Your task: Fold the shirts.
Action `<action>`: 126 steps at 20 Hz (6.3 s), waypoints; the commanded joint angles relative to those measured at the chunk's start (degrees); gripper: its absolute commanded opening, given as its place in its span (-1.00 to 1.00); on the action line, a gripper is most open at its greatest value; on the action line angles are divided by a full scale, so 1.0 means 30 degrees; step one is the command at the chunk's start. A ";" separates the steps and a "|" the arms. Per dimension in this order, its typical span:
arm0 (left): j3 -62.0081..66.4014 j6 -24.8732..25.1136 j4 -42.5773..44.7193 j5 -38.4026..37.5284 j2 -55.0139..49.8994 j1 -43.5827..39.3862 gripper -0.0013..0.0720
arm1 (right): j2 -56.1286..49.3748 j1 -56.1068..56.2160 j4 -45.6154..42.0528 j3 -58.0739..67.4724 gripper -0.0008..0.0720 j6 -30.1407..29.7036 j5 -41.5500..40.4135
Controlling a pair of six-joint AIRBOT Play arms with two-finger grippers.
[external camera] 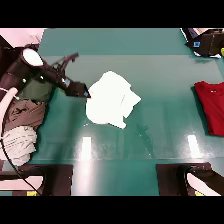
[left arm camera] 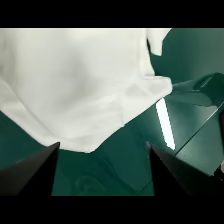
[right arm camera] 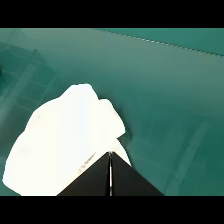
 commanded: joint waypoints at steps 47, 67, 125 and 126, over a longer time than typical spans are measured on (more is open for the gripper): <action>0.4510 -0.0124 0.2127 -0.0277 0.4918 0.1151 -0.90 | -1.2203 0.3402 1.0608 -0.9165 -0.44 -0.2193 -1.0550; 1.5613 -0.1129 0.5858 0.2783 1.0142 0.1151 -0.90 | 0.3337 -0.5202 0.2900 0.6215 -0.93 -0.3286 -0.4364; -1.4724 0.0546 0.1566 0.3490 0.6943 0.7562 0.36 | 0.0437 -0.5632 0.2674 -1.0564 -0.16 -0.2535 0.2062; -1.4761 0.0554 0.1246 0.3636 0.6943 0.7562 0.36 | 0.0437 -0.5632 0.2674 -1.0564 -0.16 -0.2528 0.2062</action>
